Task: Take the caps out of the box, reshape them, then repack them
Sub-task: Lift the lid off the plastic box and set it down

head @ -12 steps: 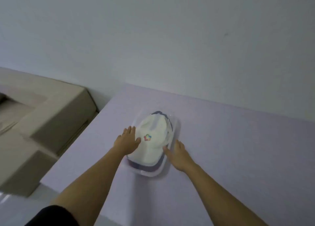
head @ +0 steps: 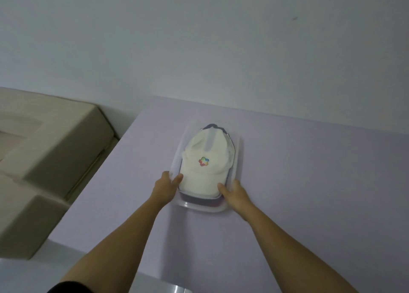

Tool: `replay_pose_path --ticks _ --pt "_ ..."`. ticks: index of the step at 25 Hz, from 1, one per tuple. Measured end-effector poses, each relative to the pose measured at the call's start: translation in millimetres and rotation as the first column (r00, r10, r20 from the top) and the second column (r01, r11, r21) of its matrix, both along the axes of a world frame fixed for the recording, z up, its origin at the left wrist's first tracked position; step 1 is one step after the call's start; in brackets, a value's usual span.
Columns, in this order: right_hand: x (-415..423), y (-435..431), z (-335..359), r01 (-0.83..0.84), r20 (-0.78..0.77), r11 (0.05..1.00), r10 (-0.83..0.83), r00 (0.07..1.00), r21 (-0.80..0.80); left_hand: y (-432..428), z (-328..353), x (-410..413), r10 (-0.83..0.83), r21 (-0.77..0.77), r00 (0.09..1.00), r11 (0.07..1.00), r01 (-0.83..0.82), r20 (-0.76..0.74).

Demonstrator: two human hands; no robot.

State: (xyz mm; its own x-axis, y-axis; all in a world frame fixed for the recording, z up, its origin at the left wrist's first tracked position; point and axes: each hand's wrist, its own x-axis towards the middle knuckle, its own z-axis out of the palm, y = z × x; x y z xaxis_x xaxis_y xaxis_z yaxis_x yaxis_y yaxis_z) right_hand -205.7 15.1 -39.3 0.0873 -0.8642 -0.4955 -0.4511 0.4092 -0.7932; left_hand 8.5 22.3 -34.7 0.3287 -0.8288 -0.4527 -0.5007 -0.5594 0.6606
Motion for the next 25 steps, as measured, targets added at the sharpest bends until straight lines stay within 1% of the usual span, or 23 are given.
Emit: replay_pose_path --ticks 3,8,10,14,18,20,22,25 --pt "-47 3 8 0.066 -0.014 0.997 -0.066 0.998 -0.037 -4 8 -44 -0.073 -0.07 0.997 0.995 0.071 -0.032" --pt "-143 36 12 0.229 -0.064 0.973 -0.226 0.972 0.033 13 4 -142 -0.24 -0.094 0.971 0.967 0.237 -0.022" --pt "-175 53 9 0.261 -0.068 0.963 -0.256 0.964 0.07 28 -3 -173 -0.265 -0.098 0.964 0.96 0.262 -0.019" --pt "-204 76 2 0.273 -0.06 0.957 -0.268 0.962 0.103 55 -20 -205 -0.23 -0.074 0.972 0.971 0.226 -0.052" --pt "-213 83 -9 0.287 -0.008 0.955 -0.287 0.958 0.08 63 -23 -218 -0.208 -0.085 0.978 0.975 0.205 -0.025" --pt "-212 85 -15 0.328 0.016 0.942 -0.33 0.944 0.076 63 -21 -221 -0.222 -0.076 0.975 0.972 0.222 0.002" --pt "-207 89 -21 0.39 0.013 0.92 -0.391 0.92 0.034 64 -20 -225 -0.205 -0.074 0.979 0.976 0.205 0.009" --pt "-198 96 -30 0.488 0.056 0.872 -0.486 0.872 -0.042 69 -19 -232 -0.084 -0.084 0.993 0.992 0.091 0.083"
